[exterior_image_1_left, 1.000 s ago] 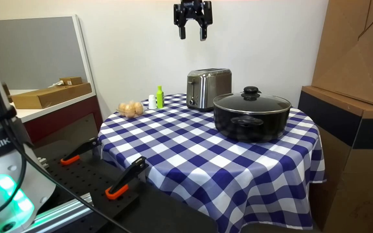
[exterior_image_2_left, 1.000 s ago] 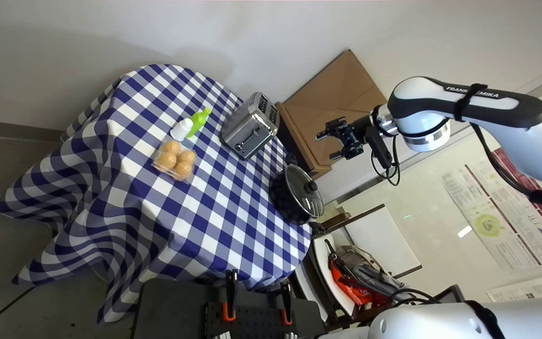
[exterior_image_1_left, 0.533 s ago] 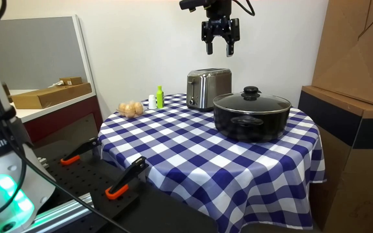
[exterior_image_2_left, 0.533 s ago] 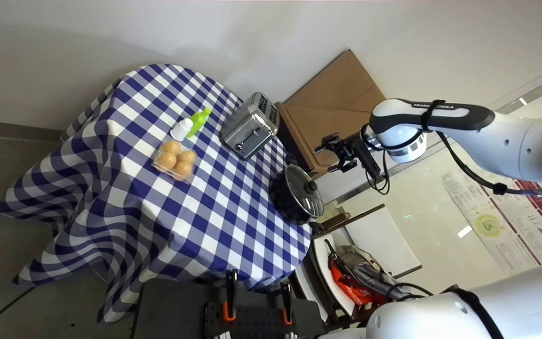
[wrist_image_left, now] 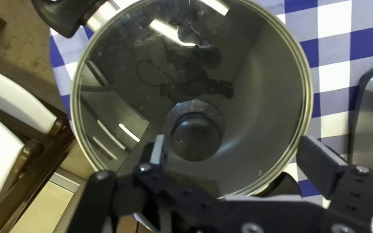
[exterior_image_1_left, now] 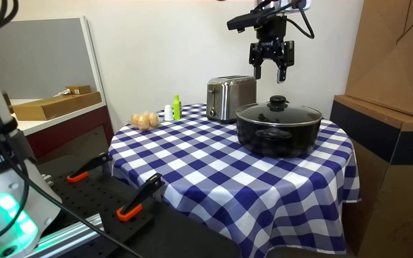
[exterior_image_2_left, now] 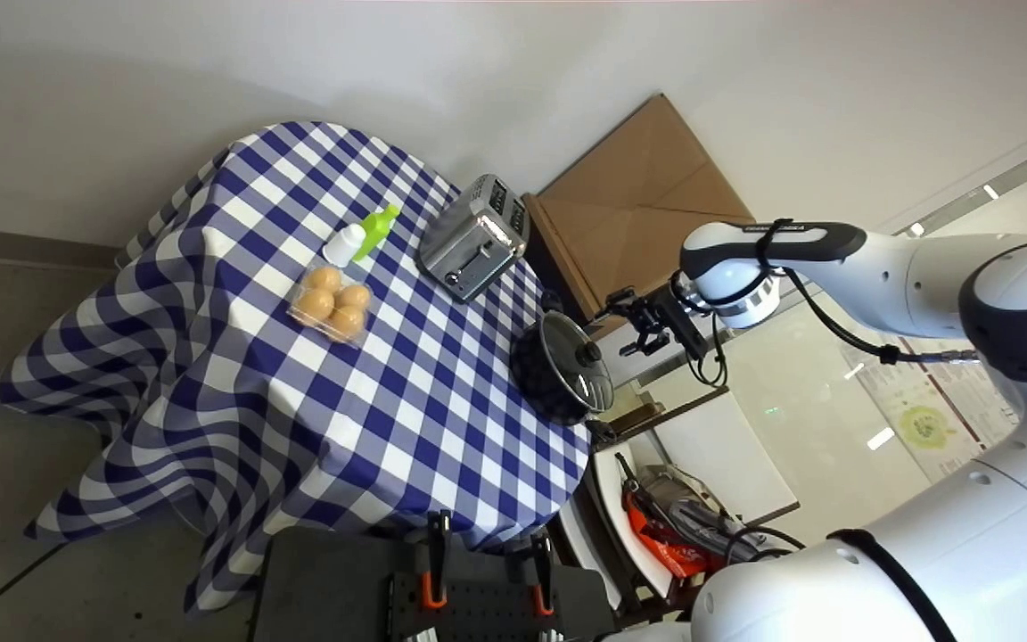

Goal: Put the lid on the table

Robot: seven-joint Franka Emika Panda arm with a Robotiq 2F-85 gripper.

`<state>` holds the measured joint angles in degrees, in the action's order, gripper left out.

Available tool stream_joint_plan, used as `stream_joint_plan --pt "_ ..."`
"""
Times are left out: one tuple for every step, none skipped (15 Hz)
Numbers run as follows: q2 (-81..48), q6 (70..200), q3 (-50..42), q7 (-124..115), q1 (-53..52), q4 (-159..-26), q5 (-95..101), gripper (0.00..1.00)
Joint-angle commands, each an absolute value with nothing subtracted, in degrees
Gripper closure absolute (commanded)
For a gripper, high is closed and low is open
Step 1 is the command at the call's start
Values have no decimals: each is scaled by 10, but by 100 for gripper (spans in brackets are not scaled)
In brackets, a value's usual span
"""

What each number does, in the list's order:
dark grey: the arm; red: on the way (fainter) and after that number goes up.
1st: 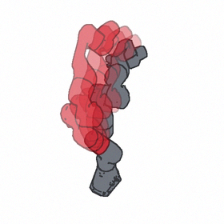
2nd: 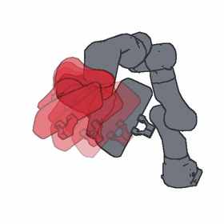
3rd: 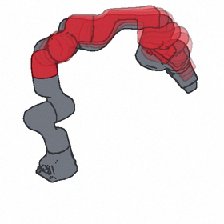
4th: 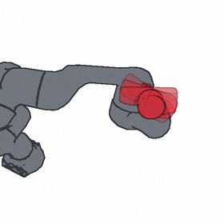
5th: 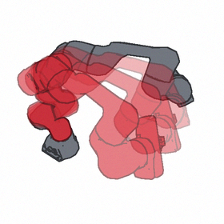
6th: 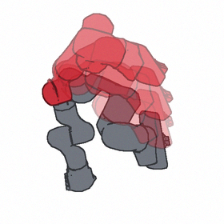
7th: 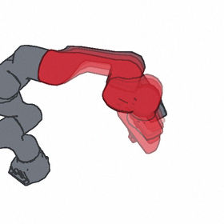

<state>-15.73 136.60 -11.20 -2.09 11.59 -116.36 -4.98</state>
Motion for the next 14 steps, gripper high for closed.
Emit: stream_joint_plan --pt "-207 1343 -114 -33 128 -1110 -57 0" --pt "-218 1340 -113 -34 131 -1101 -57 0" --pt "-226 1337 -113 -36 132 -1094 -56 0" --pt "-236 1334 -113 -38 132 -1085 -54 0" --pt "-243 1332 -112 -39 133 -1078 -54 0" --pt "-252 1332 -111 -42 133 -1070 -55 0" --pt "-260 1328 -110 -43 134 -1061 -57 0" --pt "-267 1326 -109 -45 134 -1054 -57 0" --pt "-273 1322 -109 -47 134 -1046 -56 0" --pt "-279 1318 -109 -47 134 -1039 -56 0" --pt "-284 1311 -109 -48 134 -1032 -53 13" --pt "-289 1307 -109 -48 134 -1026 -53 28" --pt "-291 1299 -109 -48 134 -1022 -52 33" --pt "-294 1294 -109 -48 134 -1018 -52 40"
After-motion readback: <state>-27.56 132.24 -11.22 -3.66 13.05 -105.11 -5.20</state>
